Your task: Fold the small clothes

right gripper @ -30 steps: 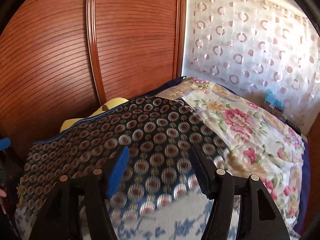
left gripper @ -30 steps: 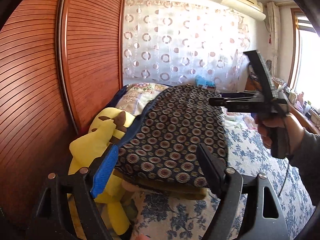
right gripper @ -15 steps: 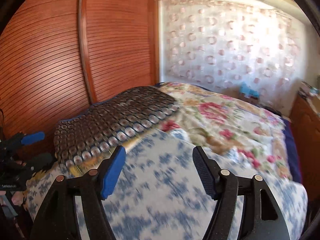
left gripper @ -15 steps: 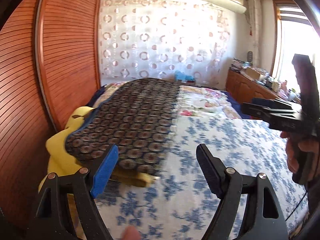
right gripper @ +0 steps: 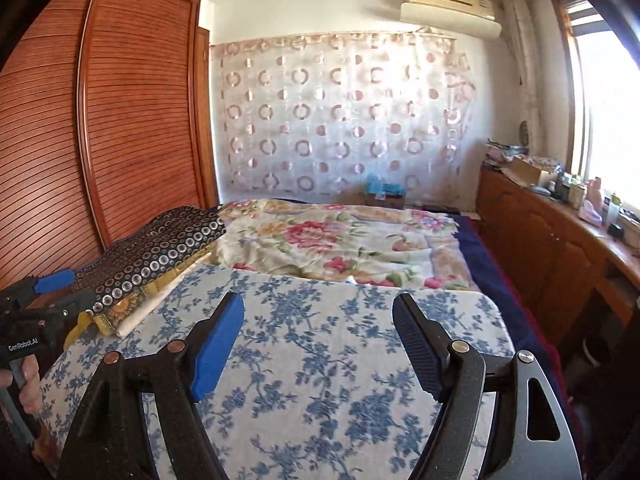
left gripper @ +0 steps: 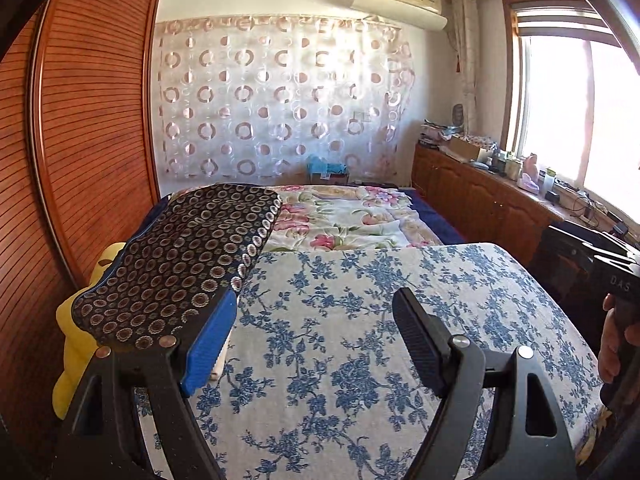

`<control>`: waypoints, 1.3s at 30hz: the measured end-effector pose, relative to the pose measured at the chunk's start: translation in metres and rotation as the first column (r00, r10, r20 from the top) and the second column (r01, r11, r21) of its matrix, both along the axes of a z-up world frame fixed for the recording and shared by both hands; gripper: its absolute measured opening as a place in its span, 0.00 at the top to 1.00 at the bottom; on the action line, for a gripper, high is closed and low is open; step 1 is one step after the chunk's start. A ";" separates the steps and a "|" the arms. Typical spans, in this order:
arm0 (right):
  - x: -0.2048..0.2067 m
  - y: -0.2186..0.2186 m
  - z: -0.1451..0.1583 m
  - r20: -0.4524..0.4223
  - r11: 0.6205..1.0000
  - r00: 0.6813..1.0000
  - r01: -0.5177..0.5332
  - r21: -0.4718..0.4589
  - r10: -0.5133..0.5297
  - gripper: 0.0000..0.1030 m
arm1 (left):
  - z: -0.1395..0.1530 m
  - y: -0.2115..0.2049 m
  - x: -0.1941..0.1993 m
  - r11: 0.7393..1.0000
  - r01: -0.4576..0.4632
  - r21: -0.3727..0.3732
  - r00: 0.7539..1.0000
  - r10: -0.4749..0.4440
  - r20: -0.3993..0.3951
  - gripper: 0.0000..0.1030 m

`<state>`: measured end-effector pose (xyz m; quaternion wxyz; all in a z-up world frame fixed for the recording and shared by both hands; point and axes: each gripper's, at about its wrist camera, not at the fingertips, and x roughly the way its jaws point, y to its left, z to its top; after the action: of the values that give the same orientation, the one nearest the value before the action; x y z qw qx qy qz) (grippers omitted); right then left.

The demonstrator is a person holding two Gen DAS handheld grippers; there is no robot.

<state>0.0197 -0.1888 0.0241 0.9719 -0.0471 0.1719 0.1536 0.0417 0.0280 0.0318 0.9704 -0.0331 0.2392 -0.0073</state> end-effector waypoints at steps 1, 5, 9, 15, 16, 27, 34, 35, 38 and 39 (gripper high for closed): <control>-0.003 -0.001 0.001 0.004 1.000 1.000 0.006 0.002 -0.006 0.24 | 0.002 -0.002 0.000 1.000 0.003 0.005 1.000 -0.003 0.002 0.21; -0.020 0.003 0.000 0.017 1.000 1.000 0.021 0.009 -0.021 0.24 | 0.005 -0.007 0.000 1.000 0.005 0.012 1.000 -0.005 0.004 0.21; -0.021 0.006 -0.005 0.018 1.000 1.000 0.024 0.006 -0.024 0.24 | 0.007 -0.009 -0.002 1.000 0.002 0.010 1.000 -0.002 0.010 0.21; -0.007 0.004 -0.012 0.015 0.999 0.999 0.027 0.020 -0.028 0.24 | 0.007 -0.009 -0.002 1.000 0.000 0.012 1.000 0.000 0.012 0.21; -0.006 0.002 -0.013 0.016 0.999 0.999 0.029 0.023 -0.029 0.24 | 0.008 -0.010 -0.002 1.000 0.000 0.012 1.000 -0.001 0.013 0.21; -0.001 -0.007 -0.014 0.015 0.999 0.999 0.046 0.027 -0.047 0.24 | 0.009 -0.011 -0.007 1.000 -0.002 0.013 1.000 0.002 0.022 0.21; 0.001 -0.011 -0.013 0.018 0.999 0.999 0.044 0.026 -0.044 0.24 | 0.012 -0.011 -0.010 1.000 -0.006 0.012 1.000 0.006 0.026 0.21; 0.002 -0.012 -0.013 0.017 0.999 0.999 0.042 0.028 -0.042 0.24 | 0.013 -0.011 -0.010 1.000 -0.006 0.011 1.000 0.006 0.026 0.21; 0.002 -0.013 -0.014 0.018 0.999 0.999 0.040 0.030 -0.041 0.24 | 0.015 -0.010 -0.011 1.000 -0.007 0.013 1.000 0.007 0.029 0.21; 0.003 -0.014 -0.014 0.018 0.999 0.999 0.041 0.030 -0.041 0.24 | 0.015 -0.011 -0.011 1.000 -0.006 0.013 1.000 0.006 0.030 0.21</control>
<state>0.0222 -0.2026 0.0098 0.9770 -0.0308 0.1614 0.1357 0.0308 0.0171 0.0472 0.9741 -0.0274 0.2245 -0.0032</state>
